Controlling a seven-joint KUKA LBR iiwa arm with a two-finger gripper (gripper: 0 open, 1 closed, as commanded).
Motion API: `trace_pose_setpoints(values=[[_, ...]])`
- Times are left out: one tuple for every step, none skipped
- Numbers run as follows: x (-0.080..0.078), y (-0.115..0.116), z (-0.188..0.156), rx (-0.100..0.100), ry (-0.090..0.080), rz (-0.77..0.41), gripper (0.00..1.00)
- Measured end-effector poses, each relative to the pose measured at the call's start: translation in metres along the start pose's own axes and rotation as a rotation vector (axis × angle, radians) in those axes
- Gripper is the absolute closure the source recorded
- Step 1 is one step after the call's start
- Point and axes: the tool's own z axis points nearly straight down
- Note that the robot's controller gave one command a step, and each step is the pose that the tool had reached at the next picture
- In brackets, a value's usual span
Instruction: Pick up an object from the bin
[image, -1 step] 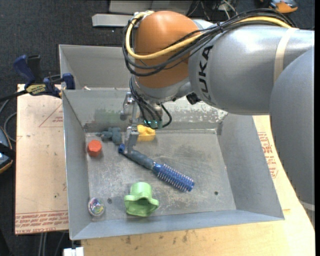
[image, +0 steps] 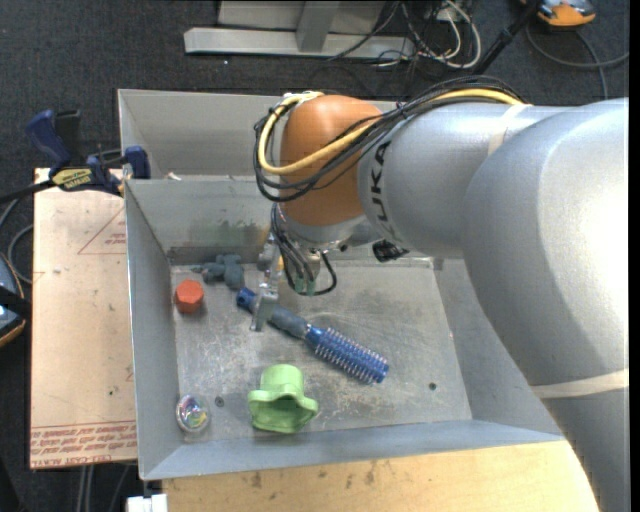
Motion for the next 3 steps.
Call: trace_pose_setpoints(values=[[-0.011,-0.007,0.048,-0.009,-0.010,0.167,0.00],[-0.012,-0.006,0.045,-0.014,-0.016,0.170,1.00],[-0.005,0.023,-0.081,-0.009,-0.014,0.107,1.00]])
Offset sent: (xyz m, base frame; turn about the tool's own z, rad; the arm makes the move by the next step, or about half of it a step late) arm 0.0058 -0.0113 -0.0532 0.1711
